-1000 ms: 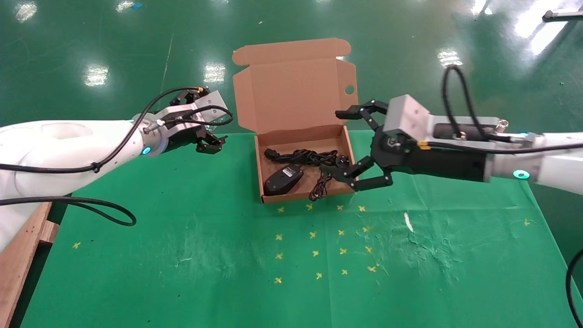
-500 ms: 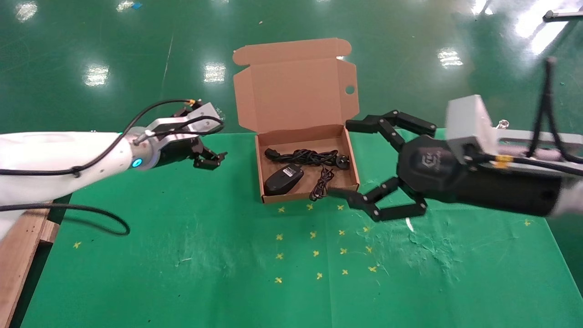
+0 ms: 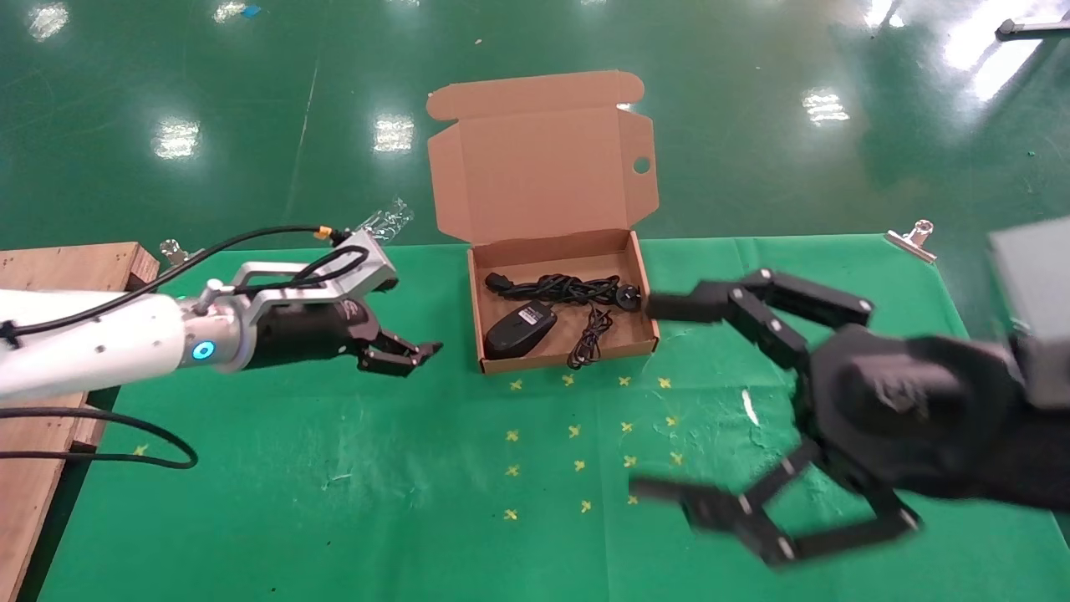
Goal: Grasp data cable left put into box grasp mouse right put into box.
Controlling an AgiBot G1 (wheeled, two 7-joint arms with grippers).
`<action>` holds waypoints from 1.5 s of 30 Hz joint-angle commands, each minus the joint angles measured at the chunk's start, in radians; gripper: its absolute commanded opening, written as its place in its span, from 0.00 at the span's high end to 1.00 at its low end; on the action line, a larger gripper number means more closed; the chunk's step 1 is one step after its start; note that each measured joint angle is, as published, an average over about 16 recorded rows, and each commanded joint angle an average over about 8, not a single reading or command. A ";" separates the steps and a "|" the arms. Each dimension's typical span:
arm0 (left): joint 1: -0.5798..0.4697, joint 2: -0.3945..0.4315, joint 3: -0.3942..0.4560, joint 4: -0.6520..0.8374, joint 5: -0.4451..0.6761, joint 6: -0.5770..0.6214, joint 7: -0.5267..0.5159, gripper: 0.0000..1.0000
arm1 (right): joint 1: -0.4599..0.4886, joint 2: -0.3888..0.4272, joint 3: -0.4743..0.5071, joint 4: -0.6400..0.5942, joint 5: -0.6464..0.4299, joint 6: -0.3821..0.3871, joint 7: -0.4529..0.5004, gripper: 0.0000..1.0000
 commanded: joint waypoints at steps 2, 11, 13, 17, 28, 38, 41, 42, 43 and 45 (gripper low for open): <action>0.022 -0.024 -0.036 -0.018 -0.074 0.046 0.029 0.00 | -0.022 0.021 0.010 0.032 0.031 -0.011 0.027 0.00; 0.088 -0.094 -0.145 -0.071 -0.296 0.185 0.116 0.00 | -0.022 0.022 0.010 0.032 0.032 -0.011 0.027 0.00; 0.102 -0.110 -0.169 -0.083 -0.346 0.216 0.136 0.00 | -0.022 0.022 0.010 0.032 0.032 -0.011 0.027 0.00; 0.132 -0.142 -0.218 -0.107 -0.445 0.278 0.175 0.00 | -0.021 0.022 0.009 0.032 0.033 -0.011 0.026 0.00; 0.212 -0.229 -0.352 -0.173 -0.718 0.449 0.282 0.00 | -0.021 0.022 0.009 0.032 0.033 -0.011 0.026 0.00; 0.277 -0.298 -0.459 -0.226 -0.938 0.585 0.366 0.00 | -0.022 0.023 0.008 0.032 0.034 -0.011 0.026 0.00; 0.285 -0.308 -0.474 -0.233 -0.969 0.604 0.374 0.00 | -0.022 0.024 0.008 0.033 0.035 -0.011 0.026 0.00; 0.287 -0.310 -0.477 -0.234 -0.976 0.608 0.376 0.00 | -0.022 0.024 0.008 0.033 0.035 -0.011 0.026 0.00; 0.290 -0.312 -0.481 -0.236 -0.984 0.612 0.378 0.00 | -0.022 0.024 0.008 0.033 0.035 -0.011 0.026 0.00; 0.289 -0.312 -0.479 -0.236 -0.981 0.611 0.376 0.00 | -0.022 0.024 0.008 0.033 0.035 -0.011 0.026 0.00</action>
